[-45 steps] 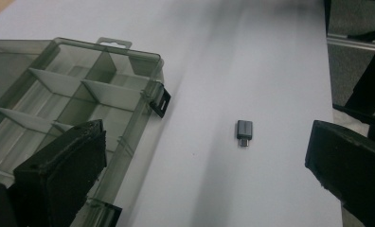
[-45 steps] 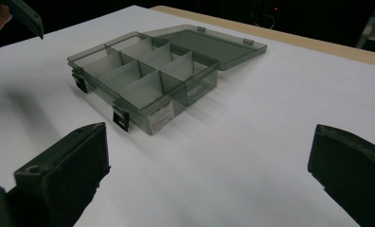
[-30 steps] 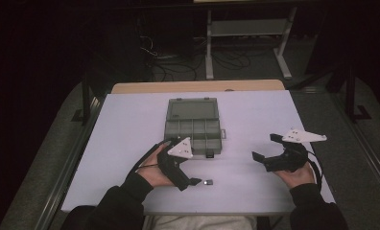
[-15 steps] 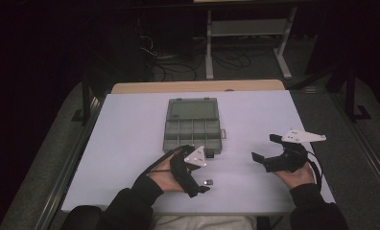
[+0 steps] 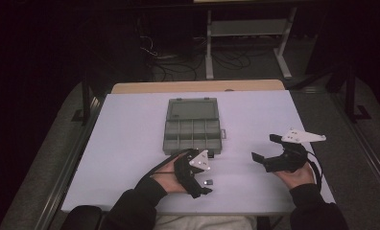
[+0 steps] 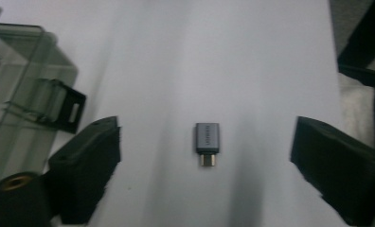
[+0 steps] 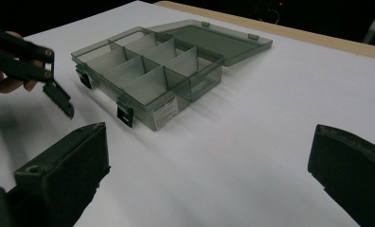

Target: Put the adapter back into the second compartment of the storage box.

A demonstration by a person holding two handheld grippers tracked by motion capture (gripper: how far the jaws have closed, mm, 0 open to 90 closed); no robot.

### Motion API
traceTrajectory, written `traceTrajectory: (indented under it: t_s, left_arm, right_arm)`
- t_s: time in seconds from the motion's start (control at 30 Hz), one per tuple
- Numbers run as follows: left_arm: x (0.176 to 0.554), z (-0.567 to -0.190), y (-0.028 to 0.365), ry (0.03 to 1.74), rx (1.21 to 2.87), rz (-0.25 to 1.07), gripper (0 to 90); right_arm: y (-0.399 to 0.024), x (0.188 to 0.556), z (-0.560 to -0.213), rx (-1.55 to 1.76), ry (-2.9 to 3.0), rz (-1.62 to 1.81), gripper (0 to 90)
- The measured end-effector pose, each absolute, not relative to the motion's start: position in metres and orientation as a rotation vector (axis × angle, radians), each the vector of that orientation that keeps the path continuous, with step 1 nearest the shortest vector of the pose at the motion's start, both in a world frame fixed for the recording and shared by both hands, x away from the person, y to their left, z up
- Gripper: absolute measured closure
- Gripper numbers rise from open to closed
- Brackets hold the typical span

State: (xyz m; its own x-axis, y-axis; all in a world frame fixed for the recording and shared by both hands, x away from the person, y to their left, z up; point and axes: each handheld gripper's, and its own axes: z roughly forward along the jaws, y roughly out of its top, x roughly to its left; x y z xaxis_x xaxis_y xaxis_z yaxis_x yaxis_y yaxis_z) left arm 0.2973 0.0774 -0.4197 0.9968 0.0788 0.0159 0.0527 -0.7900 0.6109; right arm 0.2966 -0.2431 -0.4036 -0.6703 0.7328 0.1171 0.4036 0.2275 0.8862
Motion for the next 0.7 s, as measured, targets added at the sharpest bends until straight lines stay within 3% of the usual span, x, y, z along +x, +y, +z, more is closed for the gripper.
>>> traceTrajectory:
  t_s: [0.7]
  left_arm:
    - [0.299,-0.43,0.066,0.016,2.511,0.034,49.5]
  right_arm:
    - [-0.242,0.297,-0.406,1.061,2.208,1.412,0.0]
